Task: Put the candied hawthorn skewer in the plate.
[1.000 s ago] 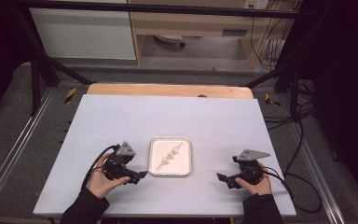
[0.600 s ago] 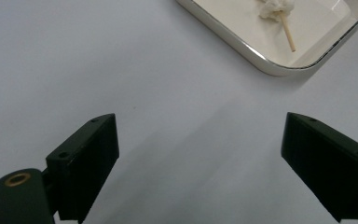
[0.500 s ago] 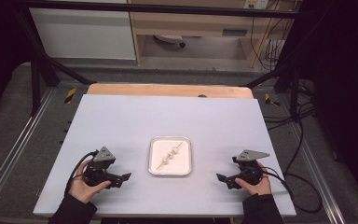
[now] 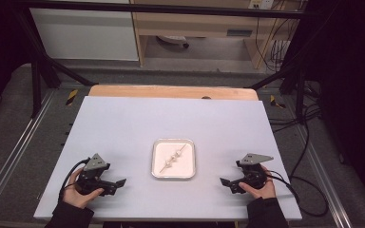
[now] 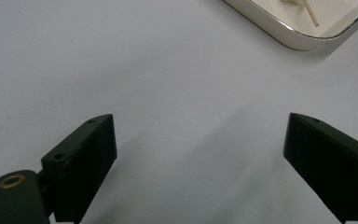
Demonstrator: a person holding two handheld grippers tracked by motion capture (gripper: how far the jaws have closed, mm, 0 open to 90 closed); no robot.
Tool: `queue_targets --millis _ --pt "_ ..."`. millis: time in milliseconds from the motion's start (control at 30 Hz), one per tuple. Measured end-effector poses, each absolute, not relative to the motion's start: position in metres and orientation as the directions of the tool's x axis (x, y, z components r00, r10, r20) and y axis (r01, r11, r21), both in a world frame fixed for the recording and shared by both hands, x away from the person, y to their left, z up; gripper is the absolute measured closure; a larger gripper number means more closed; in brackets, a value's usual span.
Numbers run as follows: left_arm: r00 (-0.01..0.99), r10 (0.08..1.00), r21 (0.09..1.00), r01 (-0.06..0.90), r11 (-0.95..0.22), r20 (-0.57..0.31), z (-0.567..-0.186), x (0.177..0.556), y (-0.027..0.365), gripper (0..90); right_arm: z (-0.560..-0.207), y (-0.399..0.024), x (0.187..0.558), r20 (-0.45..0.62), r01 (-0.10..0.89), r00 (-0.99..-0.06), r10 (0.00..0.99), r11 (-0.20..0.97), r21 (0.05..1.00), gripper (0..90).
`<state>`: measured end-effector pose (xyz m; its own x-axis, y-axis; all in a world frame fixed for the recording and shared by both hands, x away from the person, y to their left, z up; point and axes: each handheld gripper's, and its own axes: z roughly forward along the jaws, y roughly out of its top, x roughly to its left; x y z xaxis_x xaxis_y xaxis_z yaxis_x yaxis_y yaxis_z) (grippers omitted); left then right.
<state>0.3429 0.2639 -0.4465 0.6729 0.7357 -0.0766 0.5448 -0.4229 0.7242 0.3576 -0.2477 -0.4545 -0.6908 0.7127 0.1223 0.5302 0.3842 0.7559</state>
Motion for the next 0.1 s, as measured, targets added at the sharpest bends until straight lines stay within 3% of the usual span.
queue_targets --millis 100 --pt "0.675 0.734 0.721 0.547 -0.425 -0.079 -0.4476 0.3430 0.2636 9.6 -0.4547 -0.2475 0.3573 0.120 0.530 -0.692 0.712 0.388 0.754 0.7"
